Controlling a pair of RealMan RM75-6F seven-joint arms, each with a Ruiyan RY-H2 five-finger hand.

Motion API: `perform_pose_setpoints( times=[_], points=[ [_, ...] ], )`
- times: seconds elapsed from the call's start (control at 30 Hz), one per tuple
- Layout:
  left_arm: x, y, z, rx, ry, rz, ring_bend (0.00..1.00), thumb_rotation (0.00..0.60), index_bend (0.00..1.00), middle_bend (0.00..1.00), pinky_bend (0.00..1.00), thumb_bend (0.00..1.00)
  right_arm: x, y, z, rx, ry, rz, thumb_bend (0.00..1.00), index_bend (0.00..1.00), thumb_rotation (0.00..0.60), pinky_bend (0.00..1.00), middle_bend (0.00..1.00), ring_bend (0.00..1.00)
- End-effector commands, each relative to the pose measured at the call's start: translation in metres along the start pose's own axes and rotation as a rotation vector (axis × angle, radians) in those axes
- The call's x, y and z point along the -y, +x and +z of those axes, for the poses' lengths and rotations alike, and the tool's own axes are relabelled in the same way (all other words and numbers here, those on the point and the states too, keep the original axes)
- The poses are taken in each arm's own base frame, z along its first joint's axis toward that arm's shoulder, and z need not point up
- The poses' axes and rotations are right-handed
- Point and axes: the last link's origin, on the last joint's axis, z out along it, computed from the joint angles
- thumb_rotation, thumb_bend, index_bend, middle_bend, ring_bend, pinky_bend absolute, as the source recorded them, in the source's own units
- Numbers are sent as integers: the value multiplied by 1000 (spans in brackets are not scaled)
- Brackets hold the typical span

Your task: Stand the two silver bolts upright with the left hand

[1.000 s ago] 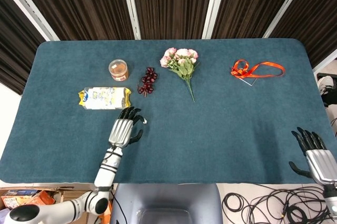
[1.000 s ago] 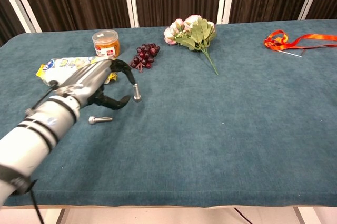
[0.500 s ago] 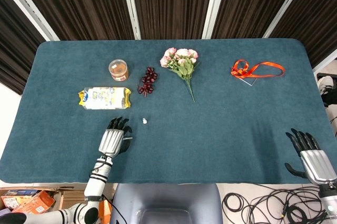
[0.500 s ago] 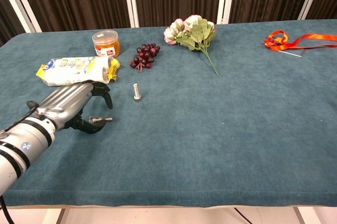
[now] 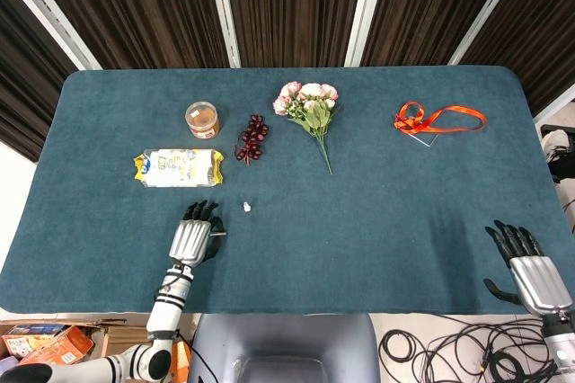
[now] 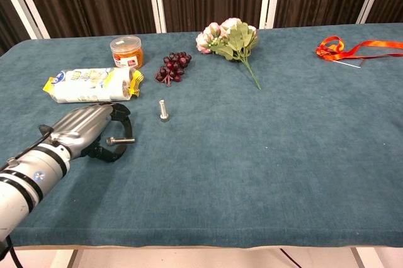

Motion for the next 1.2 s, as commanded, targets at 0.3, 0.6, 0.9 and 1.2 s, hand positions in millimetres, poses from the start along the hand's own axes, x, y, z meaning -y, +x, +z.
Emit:
perform_pose_setpoints(
  times=[0.3, 0.6, 0.9, 1.2],
  points=[
    [-9, -3, 4, 20, -15, -25, 75, 600, 500, 168, 110, 379, 0, -1, 0, 12, -8, -5, 209, 0, 600, 0, 0, 0],
    [-7, 1, 5, 6, -5, -38, 79, 600, 568, 178, 110, 387, -2, -1, -1, 19, -13, -5, 209, 0, 600, 0, 0, 0],
    [-11, 18, -1, -51, -55, -94, 79, 600, 573, 179, 110, 391, -2, -2, 0, 22, -15, -9, 210, 0, 600, 0, 0, 0],
    [-1, 24, 0, -44, -28, -133, 79, 600, 573, 179, 108, 391, -1, -3, 0, 23, -16, -14, 209, 0, 600, 0, 0, 0]
  ],
)
